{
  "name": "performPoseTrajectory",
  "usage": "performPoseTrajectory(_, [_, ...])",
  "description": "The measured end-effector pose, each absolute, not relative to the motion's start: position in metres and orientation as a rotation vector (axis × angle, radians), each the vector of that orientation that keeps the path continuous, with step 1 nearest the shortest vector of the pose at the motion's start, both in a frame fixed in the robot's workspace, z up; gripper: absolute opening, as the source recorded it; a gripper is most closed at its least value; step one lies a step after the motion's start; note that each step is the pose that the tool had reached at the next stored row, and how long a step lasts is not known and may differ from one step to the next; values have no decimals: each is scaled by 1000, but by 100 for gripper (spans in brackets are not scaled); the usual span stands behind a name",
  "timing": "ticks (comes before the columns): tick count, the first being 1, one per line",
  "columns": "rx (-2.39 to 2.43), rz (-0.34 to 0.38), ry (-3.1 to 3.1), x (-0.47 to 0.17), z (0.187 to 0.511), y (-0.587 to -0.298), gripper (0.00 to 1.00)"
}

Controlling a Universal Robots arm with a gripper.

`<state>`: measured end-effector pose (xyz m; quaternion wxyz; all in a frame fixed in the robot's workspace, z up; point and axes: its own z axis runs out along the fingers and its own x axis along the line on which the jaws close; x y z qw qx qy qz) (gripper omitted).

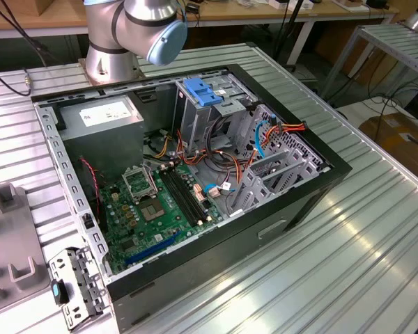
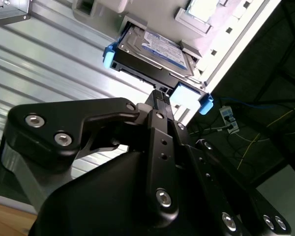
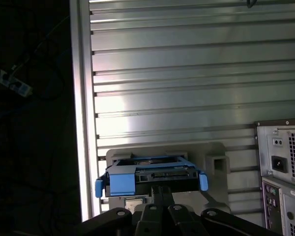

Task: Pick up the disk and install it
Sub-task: 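Reach for the disk, then pick up the disk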

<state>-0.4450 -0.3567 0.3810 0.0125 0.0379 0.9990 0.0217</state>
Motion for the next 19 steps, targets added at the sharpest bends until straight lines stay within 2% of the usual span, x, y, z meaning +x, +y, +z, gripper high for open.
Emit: performPoseTrajectory(19, [119,68,3114,-475,381,-355,11])
